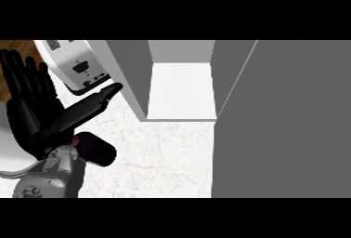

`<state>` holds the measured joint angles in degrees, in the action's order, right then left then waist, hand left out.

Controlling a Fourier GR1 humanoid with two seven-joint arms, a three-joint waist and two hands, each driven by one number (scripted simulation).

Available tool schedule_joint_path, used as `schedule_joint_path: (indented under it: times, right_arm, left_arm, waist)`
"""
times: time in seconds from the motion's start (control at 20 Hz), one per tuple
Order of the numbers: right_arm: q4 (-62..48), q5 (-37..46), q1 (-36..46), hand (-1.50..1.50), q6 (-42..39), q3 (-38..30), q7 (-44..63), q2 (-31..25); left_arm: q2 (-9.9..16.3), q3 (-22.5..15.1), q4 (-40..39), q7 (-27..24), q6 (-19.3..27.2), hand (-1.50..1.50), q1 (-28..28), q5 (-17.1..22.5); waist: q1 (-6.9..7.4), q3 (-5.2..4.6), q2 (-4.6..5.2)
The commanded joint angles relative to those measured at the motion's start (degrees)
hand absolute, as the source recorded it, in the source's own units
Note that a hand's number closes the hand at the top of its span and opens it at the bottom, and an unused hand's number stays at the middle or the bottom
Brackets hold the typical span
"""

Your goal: Pick up the wine, place it into the cabinet and close the cabinet

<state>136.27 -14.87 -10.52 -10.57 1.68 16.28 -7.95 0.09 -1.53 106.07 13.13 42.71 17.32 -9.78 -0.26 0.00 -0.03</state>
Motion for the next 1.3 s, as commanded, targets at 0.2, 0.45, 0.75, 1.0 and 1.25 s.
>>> schedule_joint_path:
  times: [0.2, 0.45, 0.75, 1.0, 1.25]
  right_arm:
    - [-0.1, 0.5, 4.4, -1.50, 1.0, 0.0, 3.9, 1.5]
    - [5.9, -2.6, 1.5, -1.50, 0.7, -3.2, 6.8, 0.6]
    - [1.2, 2.1, 7.4, -1.50, 1.7, 0.5, 7.5, 2.4]
    - [2.3, -1.3, 5.1, -1.50, 0.0, -2.1, 7.9, 1.6]
    - [2.5, -2.1, 1.9, -1.50, -2.6, -4.2, 4.7, 1.8]
  left_arm:
    - [-0.1, -5.4, 0.7, 4.8, 4.7, -1.50, 0.6, -5.2]
    - [-0.1, -6.1, 2.7, 3.1, 5.5, -1.50, -4.5, -5.1]
    - [0.4, -6.6, 12.2, 10.9, 4.3, -1.50, -10.4, -10.6]
    - [-0.1, -7.5, 9.2, 3.4, 6.9, -1.50, -16.4, -6.5]
    - [1.3, -3.3, 10.7, -0.6, 2.5, -1.50, -20.3, -0.2]
  waist:
    - [0.15, 0.01, -0.01]
    - [0.01, 0.00, -0.05]
    - [0.54, 0.00, -0.08]
    - [0.31, -0.02, -0.03]
    - [0.22, -0.01, -0.04]
